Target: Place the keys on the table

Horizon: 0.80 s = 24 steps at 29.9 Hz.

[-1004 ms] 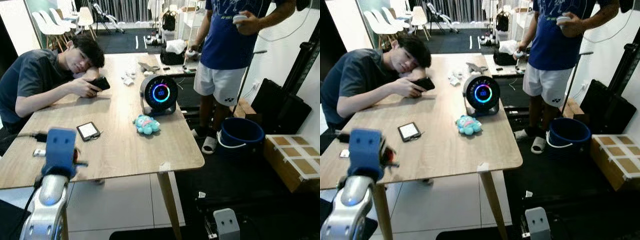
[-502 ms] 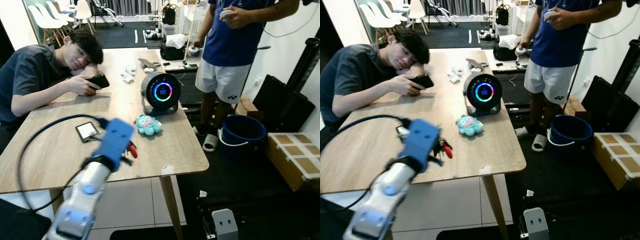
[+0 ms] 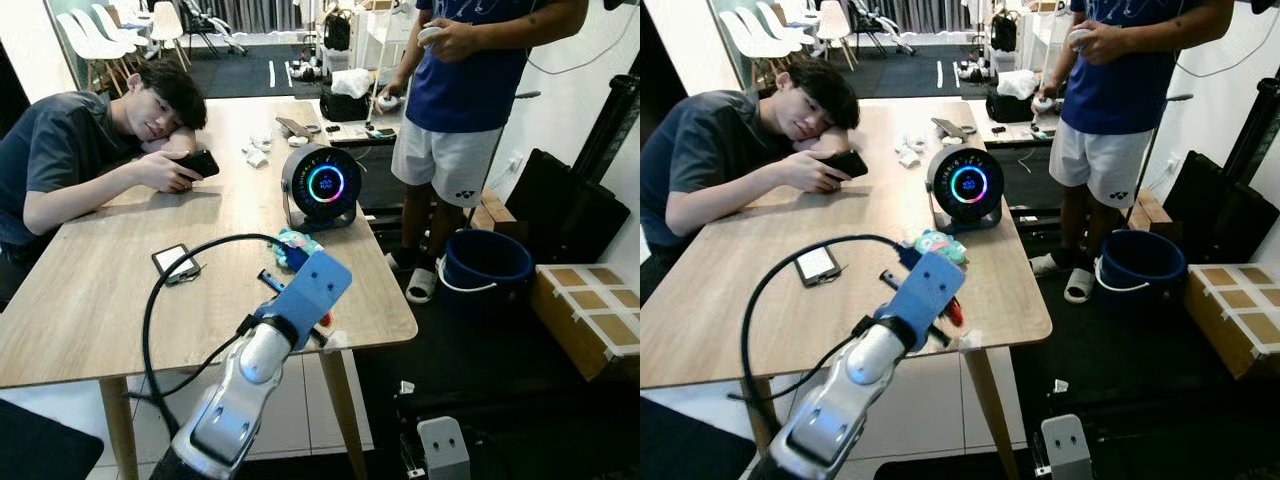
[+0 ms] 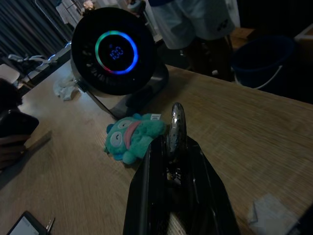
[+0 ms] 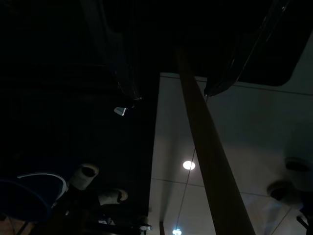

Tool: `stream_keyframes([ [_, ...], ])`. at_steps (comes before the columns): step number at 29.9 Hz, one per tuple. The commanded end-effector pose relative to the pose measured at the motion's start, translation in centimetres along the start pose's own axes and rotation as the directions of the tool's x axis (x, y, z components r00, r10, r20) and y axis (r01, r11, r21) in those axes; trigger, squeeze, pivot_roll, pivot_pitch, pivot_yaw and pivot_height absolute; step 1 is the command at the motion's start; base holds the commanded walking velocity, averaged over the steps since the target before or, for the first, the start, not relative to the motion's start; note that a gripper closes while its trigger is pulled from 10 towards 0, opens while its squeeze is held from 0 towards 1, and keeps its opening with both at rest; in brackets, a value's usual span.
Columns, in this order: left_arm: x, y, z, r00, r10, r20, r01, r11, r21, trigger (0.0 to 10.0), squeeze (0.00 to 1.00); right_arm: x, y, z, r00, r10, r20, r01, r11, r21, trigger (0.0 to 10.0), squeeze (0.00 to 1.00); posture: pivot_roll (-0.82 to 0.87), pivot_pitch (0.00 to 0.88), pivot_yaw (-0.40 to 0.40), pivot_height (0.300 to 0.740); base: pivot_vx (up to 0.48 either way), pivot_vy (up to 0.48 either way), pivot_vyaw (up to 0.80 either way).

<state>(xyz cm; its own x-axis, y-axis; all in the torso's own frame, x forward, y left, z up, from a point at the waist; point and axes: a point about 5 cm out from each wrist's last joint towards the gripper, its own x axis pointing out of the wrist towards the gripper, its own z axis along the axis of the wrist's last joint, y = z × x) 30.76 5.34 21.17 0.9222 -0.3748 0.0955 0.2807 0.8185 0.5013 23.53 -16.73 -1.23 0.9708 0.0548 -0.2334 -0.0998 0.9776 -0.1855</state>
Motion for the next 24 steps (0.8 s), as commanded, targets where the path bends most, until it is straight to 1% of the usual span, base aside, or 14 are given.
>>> stream_keyframes([
  [1,0.5,0.0,-0.3,0.998,0.036,-0.044,-0.037,0.999,-0.010,10.0,0.00,-0.5,0.6,-0.9,0.999,0.010,-0.041,-0.010,1.000,-0.001,10.0,0.00,0.12,0.164,0.064,0.740,0.000,0.000,0.00],
  [2,0.5,0.0,-0.3,0.998,0.036,-0.044,-0.037,0.999,-0.010,10.0,0.00,-0.5,0.6,-0.9,0.999,0.010,-0.041,-0.010,1.000,-0.001,10.0,0.00,0.12,0.164,0.064,0.740,0.000,0.000,0.00],
  [5,0.9,2.9,-2.5,0.979,0.111,-0.170,-0.132,0.985,-0.113,10.0,0.00,-0.5,1.0,-0.8,0.999,0.015,-0.041,-0.015,1.000,0.003,10.0,0.00,0.13,0.164,0.064,0.740,0.000,0.000,0.00],
  [6,0.9,2.9,-2.5,0.979,0.111,-0.170,-0.132,0.985,-0.113,10.0,0.00,-0.5,1.0,-0.8,0.999,0.015,-0.041,-0.015,1.000,0.003,10.0,0.00,0.13,0.164,0.064,0.740,0.000,0.000,0.00],
  [7,0.8,4.1,-3.6,0.972,0.120,-0.204,-0.149,0.980,-0.132,10.0,0.00,-0.5,1.0,-0.8,0.999,0.018,-0.042,-0.018,1.000,0.003,10.0,0.00,0.13,0.164,0.061,0.740,0.000,0.000,0.00],
  [10,-0.1,6.8,-6.2,0.954,0.127,-0.271,-0.170,0.975,-0.142,10.0,0.00,-0.3,1.0,-0.8,0.999,0.025,-0.043,-0.025,1.000,-0.003,10.0,0.00,0.13,0.167,0.051,0.740,0.000,0.000,0.00],
  [11,-0.5,7.6,-6.8,0.952,0.116,-0.285,-0.167,0.973,-0.161,10.0,0.00,-0.3,0.9,-0.7,0.999,0.027,-0.042,-0.027,1.000,-0.005,10.0,0.00,0.13,0.170,0.049,0.740,0.000,0.000,0.00],
  [14,-0.8,8.1,-7.2,0.950,0.109,-0.293,-0.165,0.971,-0.175,10.0,0.00,-0.2,0.9,-0.7,0.999,0.028,-0.041,-0.028,1.000,-0.007,10.0,0.00,0.14,0.170,0.048,0.740,0.000,0.000,0.00],
  [17,-1.7,8.6,-7.8,0.949,0.056,-0.312,-0.134,0.963,-0.235,10.0,0.00,0.0,0.7,-0.5,0.999,0.034,-0.037,-0.035,0.999,-0.013,10.0,0.00,0.14,0.181,0.037,0.740,0.000,0.000,0.00],
  [18,-1.8,8.8,-8.2,0.944,0.057,-0.325,-0.144,0.957,-0.252,10.0,0.00,0.0,0.7,-0.5,0.999,0.037,-0.036,-0.038,0.999,-0.015,10.0,0.00,0.14,0.181,0.037,0.740,0.000,0.000,0.00],
  [19,-1.9,9.1,-8.6,0.932,0.090,-0.351,-0.191,0.946,-0.263,10.0,0.00,0.1,0.8,-0.4,0.998,0.044,-0.035,-0.045,0.999,-0.018,10.0,0.00,0.15,0.185,0.033,0.740,0.000,0.000,0.00],
  [21,-1.9,9.1,-8.6,0.932,0.090,-0.351,-0.191,0.946,-0.263,10.0,0.00,0.1,0.8,-0.4,0.998,0.044,-0.035,-0.045,0.999,-0.018,10.0,0.00,0.15,0.185,0.033,0.740,0.000,0.000,0.00],
  [22,-1.9,9.3,-8.9,0.924,0.113,-0.365,-0.222,0.936,-0.273,10.0,0.05,0.1,0.9,-0.3,0.998,0.048,-0.034,-0.049,0.999,-0.019,10.0,0.00,0.15,0.186,0.032,0.740,0.000,0.000,0.00],
  [24,-1.7,9.1,-8.9,0.921,0.122,-0.369,-0.241,0.925,-0.296,10.0,0.74,0.2,1.0,-0.2,0.998,0.054,-0.031,-0.055,0.998,-0.020,10.0,0.00,0.15,0.188,0.029,0.740,0.000,0.000,0.00],
])
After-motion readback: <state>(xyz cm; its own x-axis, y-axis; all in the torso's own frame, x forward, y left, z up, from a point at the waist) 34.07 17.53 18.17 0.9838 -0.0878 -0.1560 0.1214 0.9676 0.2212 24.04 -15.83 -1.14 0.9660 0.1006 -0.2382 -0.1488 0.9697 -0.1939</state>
